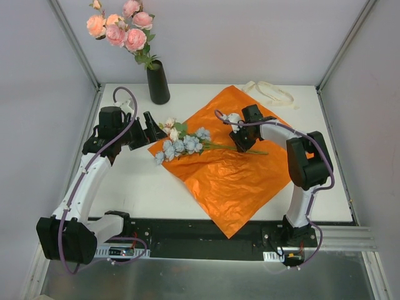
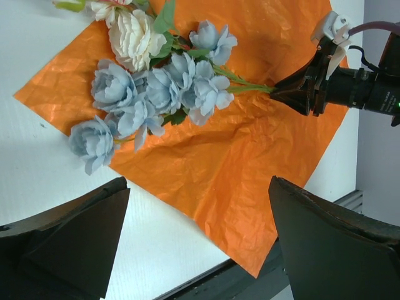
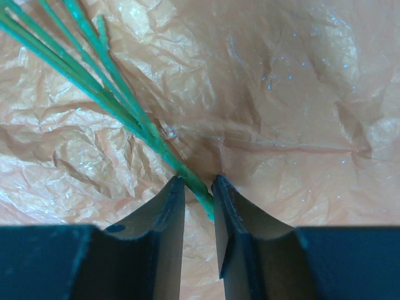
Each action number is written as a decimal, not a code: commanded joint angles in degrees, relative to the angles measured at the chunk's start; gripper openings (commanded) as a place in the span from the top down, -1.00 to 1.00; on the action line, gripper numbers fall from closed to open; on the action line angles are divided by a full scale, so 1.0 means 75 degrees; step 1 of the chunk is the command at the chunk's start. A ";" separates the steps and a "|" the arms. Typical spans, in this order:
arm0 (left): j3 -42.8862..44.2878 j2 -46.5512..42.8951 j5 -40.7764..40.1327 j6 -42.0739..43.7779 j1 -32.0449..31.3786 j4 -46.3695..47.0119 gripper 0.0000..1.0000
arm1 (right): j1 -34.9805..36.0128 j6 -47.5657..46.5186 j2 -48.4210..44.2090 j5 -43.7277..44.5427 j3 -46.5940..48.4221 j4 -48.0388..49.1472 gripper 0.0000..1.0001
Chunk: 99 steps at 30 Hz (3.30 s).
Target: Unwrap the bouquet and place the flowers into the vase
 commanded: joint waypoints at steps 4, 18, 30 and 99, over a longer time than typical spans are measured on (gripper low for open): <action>0.0299 -0.0247 -0.0237 -0.0340 -0.0009 0.0077 -0.97 | 0.0055 -0.0584 -0.0568 -0.0288 -0.0193 0.0088 0.65; 0.0263 -0.0259 0.0043 -0.0294 -0.0009 0.0088 -0.97 | 0.0102 -0.0632 -0.1494 -0.0792 -0.0440 0.0182 1.00; 0.0146 -0.0212 0.0582 -0.0973 -0.0020 0.1095 -0.90 | 0.0160 -0.0093 -0.3052 -0.1156 -0.1154 0.1153 1.00; -0.2222 0.3386 -0.3953 -0.6307 -0.4075 0.9159 0.53 | 0.2457 0.7056 -0.6487 -0.0089 -0.5068 0.5385 1.00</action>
